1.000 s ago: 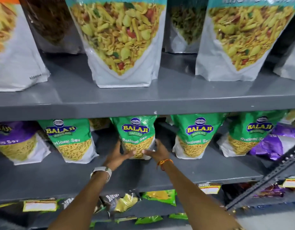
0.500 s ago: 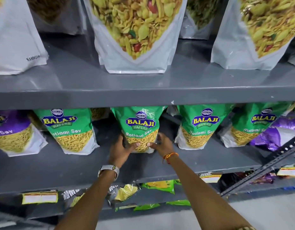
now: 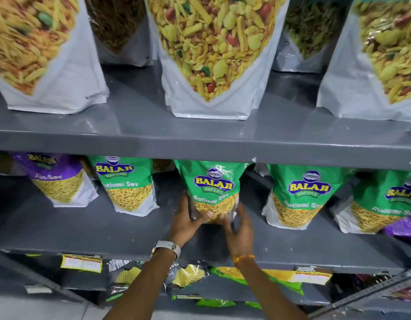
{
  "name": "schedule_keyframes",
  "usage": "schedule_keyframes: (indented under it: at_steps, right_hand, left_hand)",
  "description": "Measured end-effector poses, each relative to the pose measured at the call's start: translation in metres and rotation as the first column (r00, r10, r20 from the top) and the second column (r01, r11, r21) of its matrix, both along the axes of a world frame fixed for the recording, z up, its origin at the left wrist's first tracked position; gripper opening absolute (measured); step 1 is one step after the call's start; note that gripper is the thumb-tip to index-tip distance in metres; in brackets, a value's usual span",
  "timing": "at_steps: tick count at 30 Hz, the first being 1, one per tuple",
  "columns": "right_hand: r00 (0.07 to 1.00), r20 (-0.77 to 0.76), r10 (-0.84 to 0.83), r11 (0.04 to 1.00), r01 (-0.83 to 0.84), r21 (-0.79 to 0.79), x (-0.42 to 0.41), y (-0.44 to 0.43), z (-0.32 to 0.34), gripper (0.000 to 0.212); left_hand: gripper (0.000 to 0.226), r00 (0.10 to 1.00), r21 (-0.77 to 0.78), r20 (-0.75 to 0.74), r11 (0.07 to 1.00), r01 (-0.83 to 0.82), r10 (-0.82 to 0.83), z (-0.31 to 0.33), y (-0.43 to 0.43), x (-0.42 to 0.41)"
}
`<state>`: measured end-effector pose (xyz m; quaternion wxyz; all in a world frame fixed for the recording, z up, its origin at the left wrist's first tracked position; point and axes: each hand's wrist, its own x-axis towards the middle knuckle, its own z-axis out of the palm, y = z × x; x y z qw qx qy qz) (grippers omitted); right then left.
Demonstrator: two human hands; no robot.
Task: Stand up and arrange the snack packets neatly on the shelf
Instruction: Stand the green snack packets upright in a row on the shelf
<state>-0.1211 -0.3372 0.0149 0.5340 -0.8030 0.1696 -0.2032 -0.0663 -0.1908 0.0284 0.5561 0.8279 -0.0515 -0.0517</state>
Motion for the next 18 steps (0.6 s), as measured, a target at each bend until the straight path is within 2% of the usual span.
schedule_keyframes:
  at_steps: [2, 4, 5, 7, 9, 11, 12, 13, 15, 18]
  right_hand:
    - [0.983, 0.129, 0.133, 0.981, -0.111, -0.162, -0.014, 0.027, 0.0, 0.026]
    - [0.947, 0.077, 0.313, 0.92, -0.282, -0.273, -0.015, 0.059, 0.0, 0.034]
    - [0.928, 0.025, 0.371, 0.896, -0.351, -0.274, -0.01, 0.074, 0.003, 0.042]
    - [0.882, -0.078, 0.464, 0.867, -0.47, -0.166, 0.004, 0.104, 0.019, 0.062]
    - [0.853, -0.134, 0.504, 0.861, -0.509, -0.003, 0.026, 0.132, 0.03, 0.08]
    - [0.874, -0.136, 0.466, 0.883, -0.451, 0.127, 0.05, 0.151, 0.035, 0.099]
    - [0.881, -0.15, 0.449, 0.891, -0.427, 0.157, 0.062, 0.156, 0.032, 0.103]
    - [0.884, -0.168, 0.437, 0.893, -0.403, 0.199, 0.07, 0.161, 0.035, 0.095]
    - [0.88, -0.164, 0.445, 0.884, -0.402, 0.24, 0.081, 0.172, 0.039, 0.082]
    - [0.891, -0.154, 0.427, 0.895, -0.392, 0.213, 0.093, 0.183, 0.035, 0.092]
  left_hand:
    - [0.088, 0.99, -0.032, 0.093, 0.994, -0.102, 0.105, 0.005, 0.015, -0.007]
    - [0.062, 0.931, -0.08, 0.268, 0.968, -0.236, 0.249, 0.01, 0.042, -0.018]
    - [0.052, 0.885, -0.112, 0.333, 0.946, -0.305, 0.325, 0.011, 0.059, -0.022]
    - [0.047, 0.817, -0.168, 0.348, 0.888, -0.428, 0.459, 0.011, 0.096, -0.021]
    - [0.055, 0.8, -0.158, 0.262, 0.842, -0.517, 0.54, 0.005, 0.137, -0.005]
    - [0.079, 0.85, -0.087, 0.132, 0.86, -0.503, 0.511, 0.001, 0.169, 0.016]
    - [0.094, 0.883, -0.051, 0.076, 0.886, -0.46, 0.463, -0.004, 0.183, 0.027]
    - [0.103, 0.915, -0.024, 0.034, 0.916, -0.401, 0.402, -0.009, 0.195, 0.037]
    - [0.103, 0.956, -0.003, 0.0, 0.956, -0.294, 0.294, -0.02, 0.213, 0.053]
    - [0.101, 0.983, -0.078, -0.052, 0.981, -0.178, 0.175, -0.024, 0.22, 0.066]
